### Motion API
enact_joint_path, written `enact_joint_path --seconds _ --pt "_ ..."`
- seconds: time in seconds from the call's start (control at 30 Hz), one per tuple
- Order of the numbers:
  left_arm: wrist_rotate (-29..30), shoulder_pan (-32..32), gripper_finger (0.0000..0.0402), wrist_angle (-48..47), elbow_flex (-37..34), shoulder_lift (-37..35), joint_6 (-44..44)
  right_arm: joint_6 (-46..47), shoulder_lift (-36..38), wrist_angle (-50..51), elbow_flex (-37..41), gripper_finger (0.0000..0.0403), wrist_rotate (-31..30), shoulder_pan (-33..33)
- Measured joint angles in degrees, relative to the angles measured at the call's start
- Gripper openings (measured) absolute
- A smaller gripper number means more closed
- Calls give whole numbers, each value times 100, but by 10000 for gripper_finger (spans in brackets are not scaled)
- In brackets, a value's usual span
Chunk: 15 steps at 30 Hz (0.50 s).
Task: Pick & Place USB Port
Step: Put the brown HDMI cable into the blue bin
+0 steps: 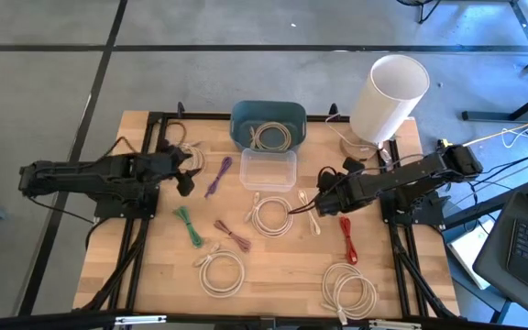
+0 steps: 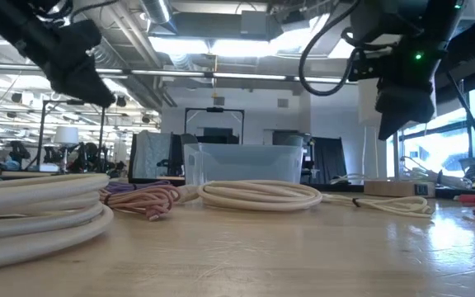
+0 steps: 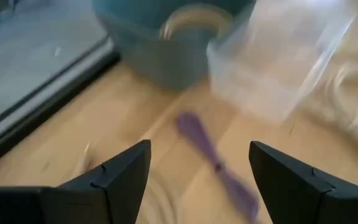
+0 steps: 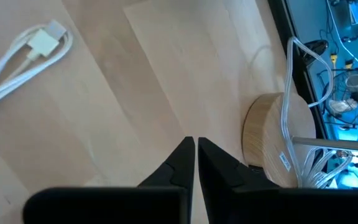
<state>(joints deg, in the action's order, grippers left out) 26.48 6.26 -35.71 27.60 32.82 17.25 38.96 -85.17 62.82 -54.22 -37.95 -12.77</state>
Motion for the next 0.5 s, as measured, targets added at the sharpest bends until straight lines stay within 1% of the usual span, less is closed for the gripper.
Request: enact_joint_path --seconds 0.07,0.13,0.2,0.27,0.33,0.43,0.5 --pt "-16 0 265 -135 120 423 125 -26 0 -19 0 25 0 32" --pt "-198 14 261 -137 167 862 107 -30 0 -26 0 25 0 43" --pt "-248 73 255 -178 237 1348 182 -37 0 -26 0 25 0 55" --pt "-181 216 249 -346 375 1817 491 -37 0 -26 0 25 0 55" --pt "-286 393 245 -553 624 2254 968 -41 0 -25 0 25 0 55" --pt "-707 650 242 -1264 1193 2814 1687 -45 0 -24 0 25 0 55" --pt "-1032 768 242 -1862 1582 3099 1997 -59 0 -24 0 25 0 55"
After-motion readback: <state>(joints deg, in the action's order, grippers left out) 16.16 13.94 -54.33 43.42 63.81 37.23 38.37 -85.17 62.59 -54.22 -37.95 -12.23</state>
